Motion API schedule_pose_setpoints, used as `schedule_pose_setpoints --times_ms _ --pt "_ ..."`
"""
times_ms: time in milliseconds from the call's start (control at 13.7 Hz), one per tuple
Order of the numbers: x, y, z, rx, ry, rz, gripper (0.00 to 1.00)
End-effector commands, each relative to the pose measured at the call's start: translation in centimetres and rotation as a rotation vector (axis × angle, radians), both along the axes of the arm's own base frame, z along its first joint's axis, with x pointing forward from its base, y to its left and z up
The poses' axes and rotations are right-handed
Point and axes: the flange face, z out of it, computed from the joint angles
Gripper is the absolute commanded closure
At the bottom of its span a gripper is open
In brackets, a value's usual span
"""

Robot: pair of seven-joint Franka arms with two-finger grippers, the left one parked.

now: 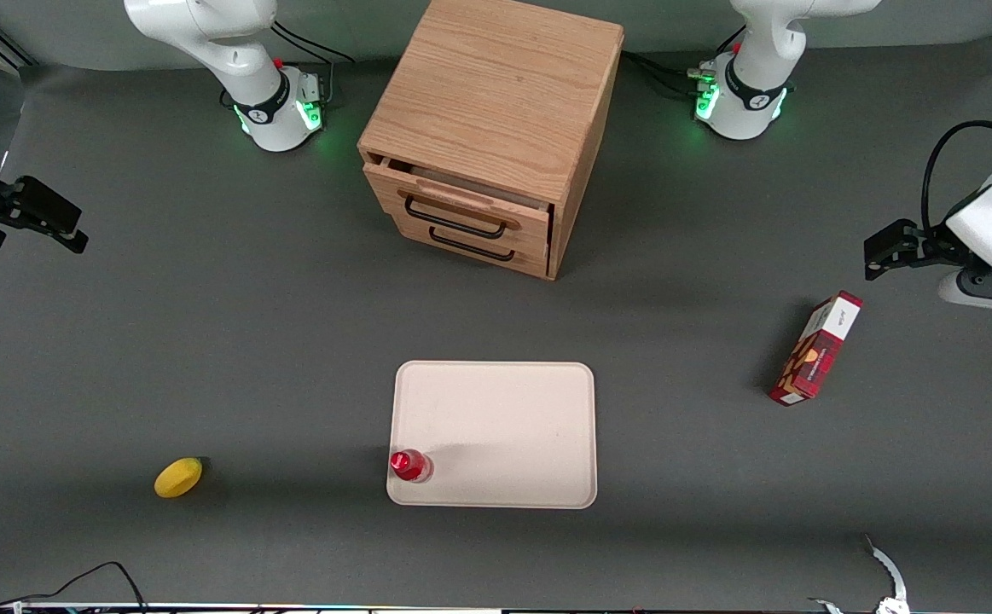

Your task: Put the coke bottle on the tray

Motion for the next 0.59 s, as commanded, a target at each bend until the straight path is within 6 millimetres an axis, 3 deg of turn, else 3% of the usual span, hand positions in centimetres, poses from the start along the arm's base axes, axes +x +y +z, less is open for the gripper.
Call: schedule_pose_setpoints --times_ms 0,146,512 --pt "0.1 1.3 -2.0 0.032 0.007 0.036 0.0" --pt "-0.1 1.7 -4.3 0.041 -0.005 0.04 0.0" --pt "-0.2 1.5 -5.2 0.045 -0.004 0.037 0.0"
